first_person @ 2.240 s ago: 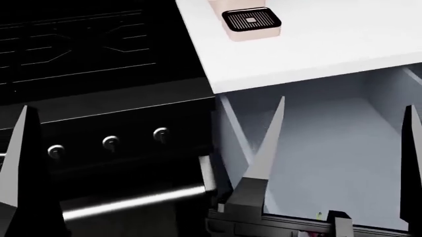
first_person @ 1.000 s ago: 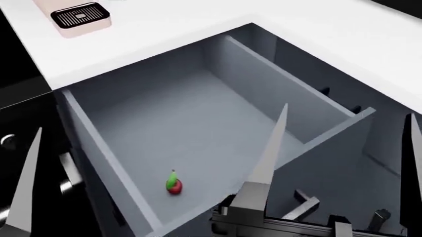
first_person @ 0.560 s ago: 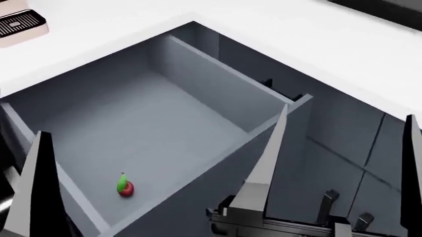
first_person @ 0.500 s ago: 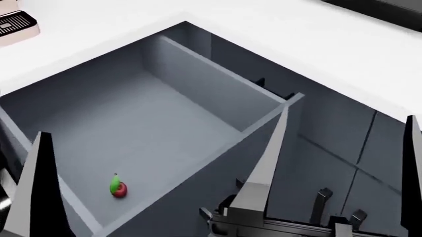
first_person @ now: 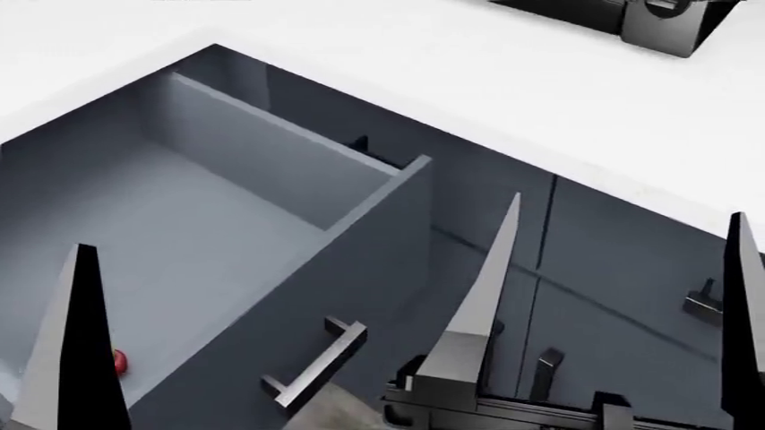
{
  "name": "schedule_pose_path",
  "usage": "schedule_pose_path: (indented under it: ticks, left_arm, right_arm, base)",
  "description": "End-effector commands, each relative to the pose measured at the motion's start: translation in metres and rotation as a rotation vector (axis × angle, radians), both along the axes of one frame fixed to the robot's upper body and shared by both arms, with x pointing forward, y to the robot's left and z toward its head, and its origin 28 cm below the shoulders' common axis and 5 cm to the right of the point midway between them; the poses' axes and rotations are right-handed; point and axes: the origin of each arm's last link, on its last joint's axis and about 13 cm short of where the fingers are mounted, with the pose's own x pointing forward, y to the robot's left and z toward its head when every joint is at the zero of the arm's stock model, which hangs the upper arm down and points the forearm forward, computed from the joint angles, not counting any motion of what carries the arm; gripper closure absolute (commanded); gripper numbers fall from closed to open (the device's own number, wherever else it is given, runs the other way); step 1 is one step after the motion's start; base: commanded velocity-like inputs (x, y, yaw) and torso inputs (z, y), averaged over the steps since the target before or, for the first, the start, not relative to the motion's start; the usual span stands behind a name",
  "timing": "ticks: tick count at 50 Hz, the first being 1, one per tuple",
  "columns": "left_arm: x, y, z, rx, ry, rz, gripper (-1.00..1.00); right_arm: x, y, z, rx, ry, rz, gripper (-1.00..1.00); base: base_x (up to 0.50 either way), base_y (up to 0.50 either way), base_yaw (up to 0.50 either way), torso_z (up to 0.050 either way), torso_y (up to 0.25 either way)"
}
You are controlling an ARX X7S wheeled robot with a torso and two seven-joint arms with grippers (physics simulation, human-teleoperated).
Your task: Close the right drawer.
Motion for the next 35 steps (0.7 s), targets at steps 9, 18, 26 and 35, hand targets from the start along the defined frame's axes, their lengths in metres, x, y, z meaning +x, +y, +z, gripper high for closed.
schedule_pose_path:
  ticks: [9, 18, 26, 35]
  left_arm:
    - [-0.0005, -0.0017, 0.0008, 0.005, -0.003, -0.009, -1.00]
    - [-0.0027, -0.0023, -0.0011, 0.008, 0.003, -0.016, -1.00]
    - [-0.0034, -0.0041, -0.0031, 0.012, 0.009, -0.025, -1.00]
    - [-0.0032, -0.0044, -0.0047, 0.017, 0.014, -0.026, -1.00]
  right_arm:
    - [0.0005, -0.0030, 0.0022, 0.026, -0.007, -0.038, -1.00]
    - [0.0025, -0.0039, 0.0016, 0.038, -0.002, -0.100, -1.00]
    - [-0.0015, -0.0095, 0.0063, 0.096, -0.042, -0.181, -1.00]
    - [-0.0015, -0.0082, 0.0058, 0.098, -0.052, -0.178, -1.00]
  base:
    - [0.00, 0.00, -0.44, 0.000, 0.000]
    - [0.00, 0.00, 0.00, 0.000, 0.000]
    - [0.42, 0.16, 0.00, 0.000, 0.000]
    - [0.50, 0.15, 0.00, 0.000, 0.000]
